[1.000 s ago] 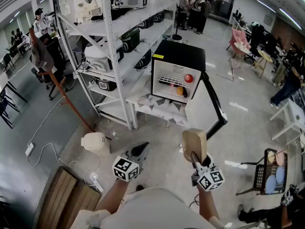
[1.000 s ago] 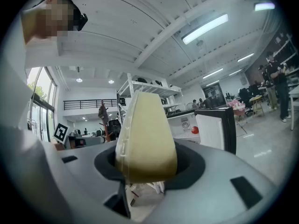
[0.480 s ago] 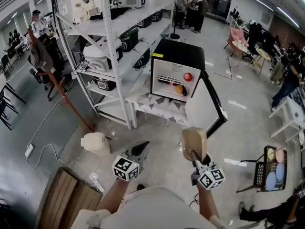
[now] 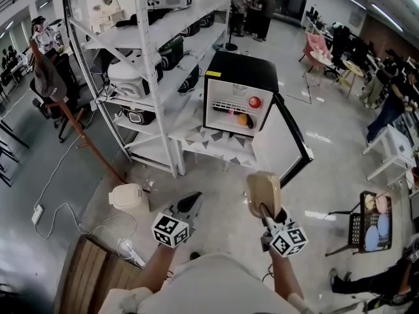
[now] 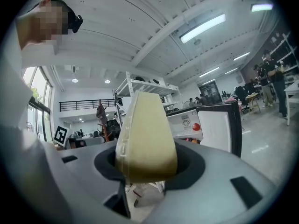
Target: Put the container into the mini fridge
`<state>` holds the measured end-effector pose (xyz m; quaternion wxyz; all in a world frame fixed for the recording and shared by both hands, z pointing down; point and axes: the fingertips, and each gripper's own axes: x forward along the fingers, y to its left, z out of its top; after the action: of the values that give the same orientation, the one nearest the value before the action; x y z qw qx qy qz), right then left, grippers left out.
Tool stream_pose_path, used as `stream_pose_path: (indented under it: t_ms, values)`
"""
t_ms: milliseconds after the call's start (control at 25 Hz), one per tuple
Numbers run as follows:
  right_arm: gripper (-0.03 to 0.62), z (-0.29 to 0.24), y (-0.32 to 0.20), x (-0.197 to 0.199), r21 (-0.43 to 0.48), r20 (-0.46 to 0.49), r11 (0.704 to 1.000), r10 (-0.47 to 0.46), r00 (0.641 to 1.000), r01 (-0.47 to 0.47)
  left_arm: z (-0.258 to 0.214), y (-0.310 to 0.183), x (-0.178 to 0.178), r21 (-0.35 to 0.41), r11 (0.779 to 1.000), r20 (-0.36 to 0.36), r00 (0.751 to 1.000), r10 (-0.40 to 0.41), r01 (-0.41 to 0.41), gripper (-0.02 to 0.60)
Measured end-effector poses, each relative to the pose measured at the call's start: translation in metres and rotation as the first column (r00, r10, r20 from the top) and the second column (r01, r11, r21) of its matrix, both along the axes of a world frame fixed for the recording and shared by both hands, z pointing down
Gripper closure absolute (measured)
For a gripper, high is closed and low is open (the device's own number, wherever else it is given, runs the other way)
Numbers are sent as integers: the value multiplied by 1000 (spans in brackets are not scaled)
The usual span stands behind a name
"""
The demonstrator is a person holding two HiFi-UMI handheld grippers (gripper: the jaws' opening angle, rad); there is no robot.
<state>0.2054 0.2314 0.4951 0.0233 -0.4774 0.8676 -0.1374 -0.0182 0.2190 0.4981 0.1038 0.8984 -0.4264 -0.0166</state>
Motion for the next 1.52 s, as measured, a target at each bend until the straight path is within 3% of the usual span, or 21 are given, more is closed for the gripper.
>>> stream_pose_path:
  t_ms: [520,800,1520]
  values:
    - [398,-6,3,-29,22,-87,999,38,996,-36,6,-3,-27,11,999,-6,999,50,-49,577]
    - [398,-3,-4,-36,8,-58,999,43,997,-43,11,-12,-36,3,999,-10,999,41,-41,577]
    - [398,28,-103,-17,-42,-49,999,27,998,-29,29,-111,-1,-37,998,31,999,41,-40,577]
